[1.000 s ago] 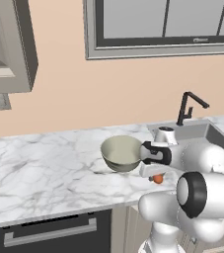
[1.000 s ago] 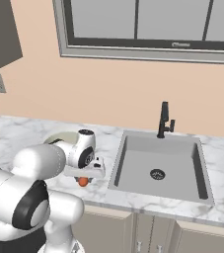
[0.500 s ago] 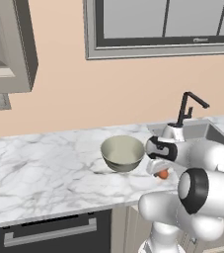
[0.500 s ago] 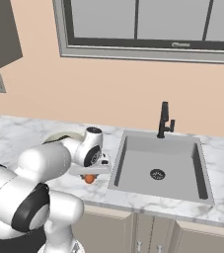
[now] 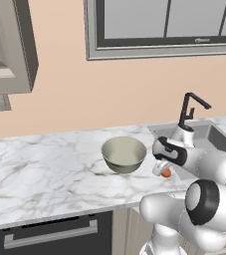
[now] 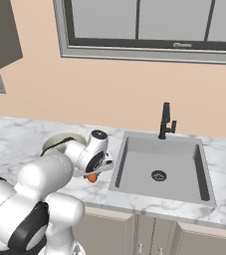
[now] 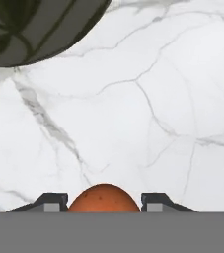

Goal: Gather the eggs and milk located in the vicinity of the sink area and place them right next to the bowl.

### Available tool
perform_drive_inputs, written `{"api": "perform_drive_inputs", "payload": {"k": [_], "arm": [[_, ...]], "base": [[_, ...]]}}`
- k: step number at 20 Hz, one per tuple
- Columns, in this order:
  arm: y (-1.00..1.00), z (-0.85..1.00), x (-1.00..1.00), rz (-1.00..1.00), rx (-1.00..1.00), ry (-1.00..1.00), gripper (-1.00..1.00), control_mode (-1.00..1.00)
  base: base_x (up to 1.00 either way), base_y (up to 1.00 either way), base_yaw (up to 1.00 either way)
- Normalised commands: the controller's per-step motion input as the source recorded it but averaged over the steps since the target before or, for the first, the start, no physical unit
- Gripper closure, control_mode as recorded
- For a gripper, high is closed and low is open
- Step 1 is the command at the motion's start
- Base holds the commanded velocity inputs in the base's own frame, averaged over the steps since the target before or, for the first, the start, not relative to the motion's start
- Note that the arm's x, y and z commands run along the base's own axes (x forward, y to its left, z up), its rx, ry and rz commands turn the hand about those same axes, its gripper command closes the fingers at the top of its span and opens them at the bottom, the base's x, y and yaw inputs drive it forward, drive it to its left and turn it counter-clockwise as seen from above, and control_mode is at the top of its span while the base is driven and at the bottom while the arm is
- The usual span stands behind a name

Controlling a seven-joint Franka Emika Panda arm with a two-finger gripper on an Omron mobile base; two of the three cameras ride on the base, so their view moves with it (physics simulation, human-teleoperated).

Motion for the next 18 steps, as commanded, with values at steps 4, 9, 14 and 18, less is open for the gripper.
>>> {"api": "perform_drive_inputs", "payload": {"k": [4, 9, 14, 18], "arm": [[0.0, 0.04, 0.33, 0.23, 0.01, -0.04, 1.0, -1.0], [0.0, 0.15, 0.37, 0.26, 0.0, -0.01, 1.0, -1.0], [0.0, 0.01, 0.09, 0.23, 0.0, -0.12, 1.0, -1.0], [0.0, 0.0, 0.0, 0.16, 0.0, -0.16, 1.0, -1.0]], "base": [[0.0, 0.0, 0.0], [0.0, 0.0, 0.0], [0.0, 0.0, 0.0], [0.0, 0.0, 0.0]]}}
